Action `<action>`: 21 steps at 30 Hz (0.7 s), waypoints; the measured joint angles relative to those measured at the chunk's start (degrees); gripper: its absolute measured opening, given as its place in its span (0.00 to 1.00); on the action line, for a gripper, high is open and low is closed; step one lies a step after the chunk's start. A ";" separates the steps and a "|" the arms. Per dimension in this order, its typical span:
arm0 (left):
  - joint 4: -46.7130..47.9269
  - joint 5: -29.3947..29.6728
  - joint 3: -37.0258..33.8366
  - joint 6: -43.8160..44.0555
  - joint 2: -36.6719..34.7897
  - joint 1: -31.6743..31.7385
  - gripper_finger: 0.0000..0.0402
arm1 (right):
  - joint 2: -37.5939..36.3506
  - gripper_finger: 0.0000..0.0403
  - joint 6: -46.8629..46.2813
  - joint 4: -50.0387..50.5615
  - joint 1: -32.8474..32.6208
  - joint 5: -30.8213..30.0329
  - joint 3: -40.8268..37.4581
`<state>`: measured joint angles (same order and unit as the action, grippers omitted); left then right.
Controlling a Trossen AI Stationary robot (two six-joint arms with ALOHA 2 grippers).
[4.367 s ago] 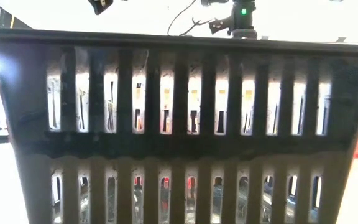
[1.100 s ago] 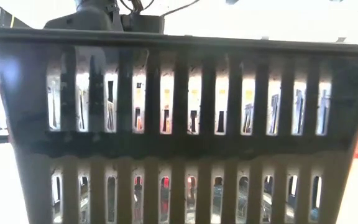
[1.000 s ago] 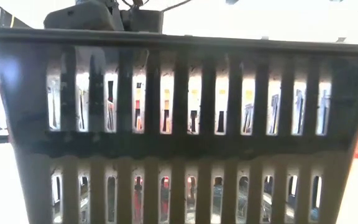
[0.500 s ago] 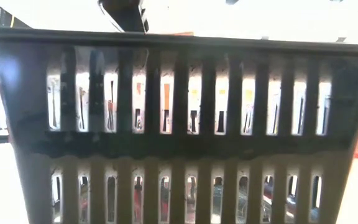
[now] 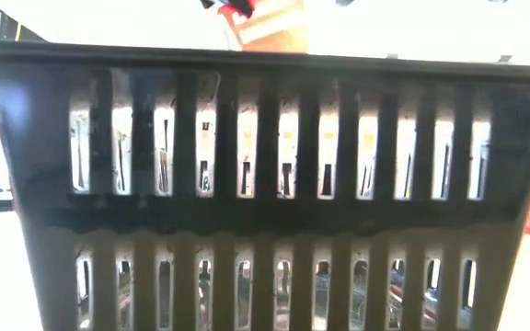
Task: Stack baskets on shelf by color
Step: Put the middle red basket on the shelf
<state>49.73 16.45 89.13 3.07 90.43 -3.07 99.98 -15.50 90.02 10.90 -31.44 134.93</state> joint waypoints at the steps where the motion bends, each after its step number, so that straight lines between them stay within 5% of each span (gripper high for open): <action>1: 0.00 0.63 0.63 -1.34 -0.01 0.57 0.00 | 0.00 0.17 -0.09 -0.02 0.00 -0.60 0.00; 9: -0.80 5.66 2.05 -11.47 0.02 6.61 0.00 | 0.00 0.17 -2.62 -0.01 0.01 -6.29 0.00; 21: -6.43 5.42 1.98 -26.06 1.52 16.21 0.00 | 0.00 0.17 -7.18 0.00 0.02 -7.80 0.00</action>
<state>43.30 21.87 91.11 -22.98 91.95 13.14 99.98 -22.68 90.02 10.92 -39.24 134.93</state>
